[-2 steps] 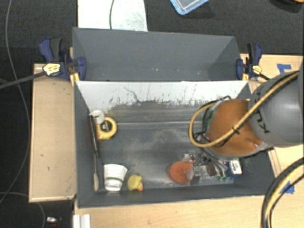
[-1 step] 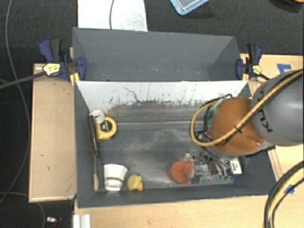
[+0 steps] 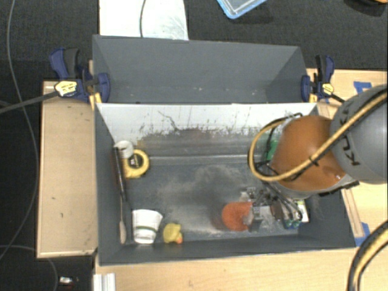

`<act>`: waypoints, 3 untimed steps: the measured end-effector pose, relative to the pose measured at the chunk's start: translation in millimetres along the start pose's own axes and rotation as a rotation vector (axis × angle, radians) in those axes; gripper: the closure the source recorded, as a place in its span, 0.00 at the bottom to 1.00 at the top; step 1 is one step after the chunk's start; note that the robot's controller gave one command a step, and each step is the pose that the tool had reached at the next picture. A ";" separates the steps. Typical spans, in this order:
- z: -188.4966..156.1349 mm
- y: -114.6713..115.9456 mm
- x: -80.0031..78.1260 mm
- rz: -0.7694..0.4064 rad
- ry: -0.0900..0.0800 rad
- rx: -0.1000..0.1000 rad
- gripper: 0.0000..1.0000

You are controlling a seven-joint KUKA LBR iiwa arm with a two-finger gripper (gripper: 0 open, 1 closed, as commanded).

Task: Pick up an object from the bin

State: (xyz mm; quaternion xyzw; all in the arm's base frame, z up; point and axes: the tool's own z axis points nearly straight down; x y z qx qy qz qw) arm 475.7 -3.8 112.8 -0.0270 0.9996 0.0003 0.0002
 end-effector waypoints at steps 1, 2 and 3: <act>-29.3 -0.1 -2.4 0.002 -0.009 0.000 1.00; -69.4 0.2 -0.3 0.004 0.001 0.000 1.00; -110.6 0.3 -1.4 0.006 -0.002 0.000 1.00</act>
Offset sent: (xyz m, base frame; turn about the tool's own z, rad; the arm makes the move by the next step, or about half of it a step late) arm 0.0018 0.0001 0.1015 0.0016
